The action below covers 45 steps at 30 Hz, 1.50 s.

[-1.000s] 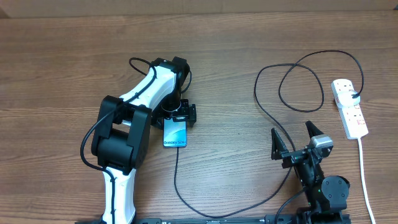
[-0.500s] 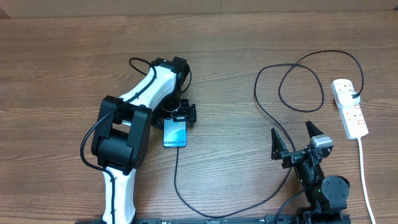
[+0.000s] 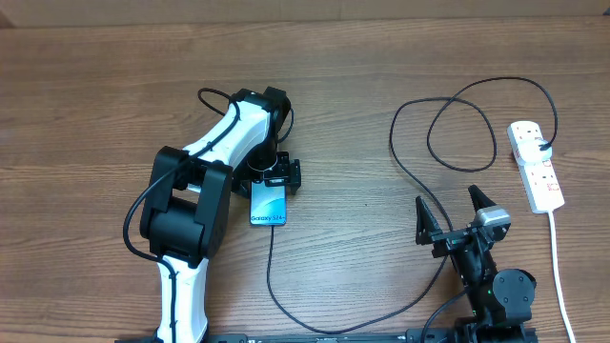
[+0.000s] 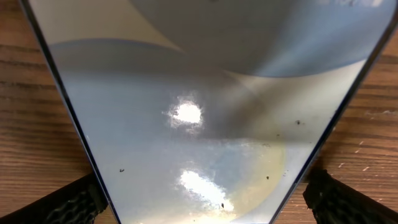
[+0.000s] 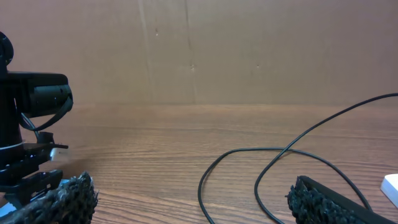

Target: Plug charger to phone and switch on socket

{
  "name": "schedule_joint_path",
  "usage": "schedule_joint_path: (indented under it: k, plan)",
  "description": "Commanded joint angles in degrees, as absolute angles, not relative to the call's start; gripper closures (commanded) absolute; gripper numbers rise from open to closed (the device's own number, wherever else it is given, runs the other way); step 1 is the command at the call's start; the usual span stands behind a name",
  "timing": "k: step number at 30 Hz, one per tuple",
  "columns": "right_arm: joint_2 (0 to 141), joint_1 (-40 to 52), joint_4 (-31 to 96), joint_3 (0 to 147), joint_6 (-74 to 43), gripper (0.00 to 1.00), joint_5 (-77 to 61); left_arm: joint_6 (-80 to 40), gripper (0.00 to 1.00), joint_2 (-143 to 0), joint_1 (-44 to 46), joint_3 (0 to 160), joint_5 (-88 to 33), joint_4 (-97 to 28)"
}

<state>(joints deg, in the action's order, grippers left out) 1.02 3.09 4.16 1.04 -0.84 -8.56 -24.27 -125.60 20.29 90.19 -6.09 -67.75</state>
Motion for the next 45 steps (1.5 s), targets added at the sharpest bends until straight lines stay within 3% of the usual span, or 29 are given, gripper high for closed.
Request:
schedule_joint_path:
  k: [1,17,24,29,32,38,45]
  plan:
    - [1.0,3.3,4.0,0.5,-0.6,0.0,-8.2,-23.7,0.0,-128.7,20.8,87.8,-4.0,-65.1]
    - [1.0,3.3,4.0,0.5,-0.6,0.0,-8.2,-22.2,0.0,-128.7,20.8,87.8,-4.1,-65.1]
    - [1.0,3.3,4.0,0.5,-0.6,0.0,-8.2,-22.3,0.12,-128.7,20.8,87.8,-4.1,-65.1]
    - [1.0,3.3,4.0,0.5,-0.6,0.0,-8.1,-22.3,0.14,-128.7,20.8,87.8,-4.0,-66.3]
    - [1.0,3.3,4.0,0.5,-0.6,0.0,-8.2,-22.3,0.24,-128.7,20.8,87.8,-4.0,-66.4]
    - [1.0,3.3,4.0,0.5,-0.6,0.0,-8.2,-22.2,0.34,-128.7,20.7,87.8,-4.0,-66.5]
    - [1.0,3.3,4.0,0.5,-0.6,0.0,-8.2,-21.4,0.36,-128.7,20.1,87.9,-4.2,-66.9]
